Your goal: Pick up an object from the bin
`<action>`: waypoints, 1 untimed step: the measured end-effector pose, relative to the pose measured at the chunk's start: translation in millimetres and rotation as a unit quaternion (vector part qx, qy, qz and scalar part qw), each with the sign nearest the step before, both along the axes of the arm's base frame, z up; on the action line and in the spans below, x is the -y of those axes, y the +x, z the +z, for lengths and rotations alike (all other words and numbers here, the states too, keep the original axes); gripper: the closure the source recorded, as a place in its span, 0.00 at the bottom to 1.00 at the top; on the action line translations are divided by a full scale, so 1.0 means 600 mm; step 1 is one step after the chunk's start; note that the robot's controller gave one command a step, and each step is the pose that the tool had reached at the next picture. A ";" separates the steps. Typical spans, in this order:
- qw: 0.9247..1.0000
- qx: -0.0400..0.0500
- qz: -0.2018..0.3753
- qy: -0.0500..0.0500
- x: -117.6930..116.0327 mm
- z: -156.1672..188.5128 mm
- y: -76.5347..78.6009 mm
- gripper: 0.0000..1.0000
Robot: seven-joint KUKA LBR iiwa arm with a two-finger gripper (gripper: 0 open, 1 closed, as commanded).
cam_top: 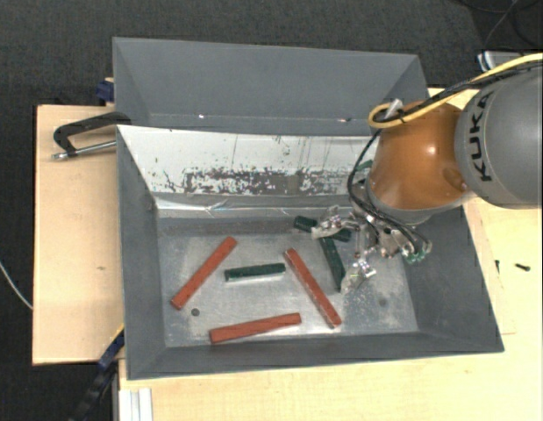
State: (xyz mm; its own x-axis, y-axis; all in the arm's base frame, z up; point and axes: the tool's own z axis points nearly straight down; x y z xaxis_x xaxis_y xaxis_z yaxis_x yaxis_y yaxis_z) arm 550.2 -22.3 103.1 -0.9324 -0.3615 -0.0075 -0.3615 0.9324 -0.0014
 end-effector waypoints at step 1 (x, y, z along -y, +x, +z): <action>0.995 -0.001 -0.098 0.000 -0.082 -0.029 0.039 0.00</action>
Offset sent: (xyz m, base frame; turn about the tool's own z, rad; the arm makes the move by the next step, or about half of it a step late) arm -0.0019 0.0720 -0.0250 0.2435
